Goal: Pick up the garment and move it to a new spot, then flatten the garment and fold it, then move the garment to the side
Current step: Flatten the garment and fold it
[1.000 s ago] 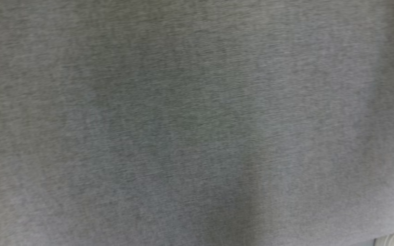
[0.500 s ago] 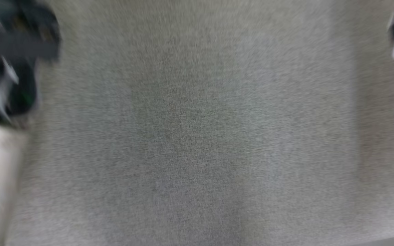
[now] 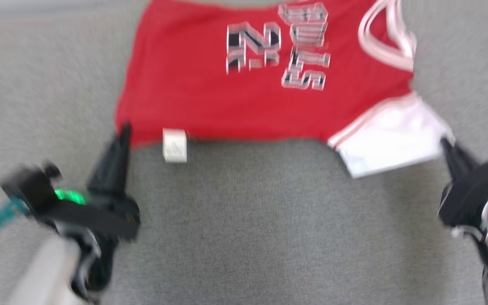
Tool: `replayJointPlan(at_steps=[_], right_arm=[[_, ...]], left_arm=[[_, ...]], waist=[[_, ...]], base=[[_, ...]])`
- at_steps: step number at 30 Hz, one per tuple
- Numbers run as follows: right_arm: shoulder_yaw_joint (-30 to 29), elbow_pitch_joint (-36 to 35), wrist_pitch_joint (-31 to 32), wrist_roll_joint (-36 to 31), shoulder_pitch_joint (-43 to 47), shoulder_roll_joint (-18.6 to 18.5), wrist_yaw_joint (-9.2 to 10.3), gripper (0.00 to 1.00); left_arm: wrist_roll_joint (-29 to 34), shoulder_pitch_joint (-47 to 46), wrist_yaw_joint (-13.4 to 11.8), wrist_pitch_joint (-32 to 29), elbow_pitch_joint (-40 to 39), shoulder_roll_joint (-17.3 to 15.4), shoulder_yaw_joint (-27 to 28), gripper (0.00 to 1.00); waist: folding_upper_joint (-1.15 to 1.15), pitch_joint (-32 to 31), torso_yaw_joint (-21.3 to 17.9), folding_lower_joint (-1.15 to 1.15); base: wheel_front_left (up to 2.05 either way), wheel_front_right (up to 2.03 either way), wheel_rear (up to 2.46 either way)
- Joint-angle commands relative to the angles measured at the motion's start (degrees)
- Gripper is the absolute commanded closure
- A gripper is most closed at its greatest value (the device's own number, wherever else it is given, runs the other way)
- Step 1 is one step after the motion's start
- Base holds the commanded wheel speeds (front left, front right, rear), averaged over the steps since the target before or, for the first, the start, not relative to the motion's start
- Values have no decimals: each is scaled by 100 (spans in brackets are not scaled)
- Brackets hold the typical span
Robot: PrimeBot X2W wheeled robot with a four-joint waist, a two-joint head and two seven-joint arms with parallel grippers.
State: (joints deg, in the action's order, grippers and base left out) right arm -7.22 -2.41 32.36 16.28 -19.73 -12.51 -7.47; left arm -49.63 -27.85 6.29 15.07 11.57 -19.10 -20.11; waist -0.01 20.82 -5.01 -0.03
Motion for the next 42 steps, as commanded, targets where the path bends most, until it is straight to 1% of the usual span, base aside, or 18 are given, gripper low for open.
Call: replayJointPlan(at_steps=[1, 5, 8, 12, 17, 23, 24, 27, 33, 35, 38, 40, 42], right_arm=[[-41, 1, 78, -103, 223, 70, -3, 100], [-134, 89, 170, -297, 613, 173, -3, 100], [-192, 159, 309, -394, 841, 242, -3, 100], [-272, 196, 586, -518, 1153, 235, -3, 100], [-331, 101, 1139, -582, 1559, 267, -3, 100], [-427, -332, 1968, -572, 2039, 348, -3, 100], [-427, -332, 1968, -572, 2039, 348, -3, 100], [-504, -559, 2323, -594, 2253, 399, -3, 100], [-626, -1126, 3241, -198, 2726, 538, -3, 100], [-696, -1336, 3375, -160, 2792, 557, -3, 100], [-744, -1473, 3644, -125, 2893, 589, -3, 100], [-790, -1545, 3853, -116, 2966, 603, -3, 100], [-869, -1653, 3900, -151, 2976, 614, -3, 100]], left_arm=[[30, 318, -47, 6, 27, 35, -31, 100], [-63, 967, -113, 9, 53, 207, -52, 100], [-99, 1428, -207, 9, 14, 315, -70, 100], [-165, 1925, -341, 9, -103, 365, -63, 100], [-204, 2419, -503, -46, -208, 308, -107, 100], [-162, 2773, -674, -272, -230, 220, -231, 100], [-162, 2773, -674, -272, -230, 220, -231, 100], [-248, 2930, -784, -392, -263, 184, -218, 100], [-299, 3141, -903, -530, -368, 121, -255, 100], [-336, 3197, -937, -577, -403, 110, -261, 100], [-388, 3283, -999, -781, -426, 75, -336, 100], [-322, 3336, -1106, -978, -418, -22, -417, 100], [-368, 3355, -1156, -1041, -494, -6, -416, 100]], waist=[[1, -755, 74, 3], [1, -1011, 108, 3], [1, -1157, 138, 3], [1, -1305, 216, 3], [1, -1413, 278, 3], [1, -1434, 310, 3], [1, -1434, 310, 3], [1, -1433, 324, 3], [1, -1421, 401, 3], [1, -1409, 407, 3], [1, -1394, 408, 3], [1, -1387, 418, 3], [1, -1374, 434, 3]], base=[[0, 0, 0], [0, 0, 0], [0, 0, 0], [0, 0, 0], [0, 0, 0], [0, 0, 0], [0, 0, 0], [0, 0, 0], [0, 0, 0], [0, 0, 0], [0, 0, 0], [0, 0, 0], [0, 0, 0]])
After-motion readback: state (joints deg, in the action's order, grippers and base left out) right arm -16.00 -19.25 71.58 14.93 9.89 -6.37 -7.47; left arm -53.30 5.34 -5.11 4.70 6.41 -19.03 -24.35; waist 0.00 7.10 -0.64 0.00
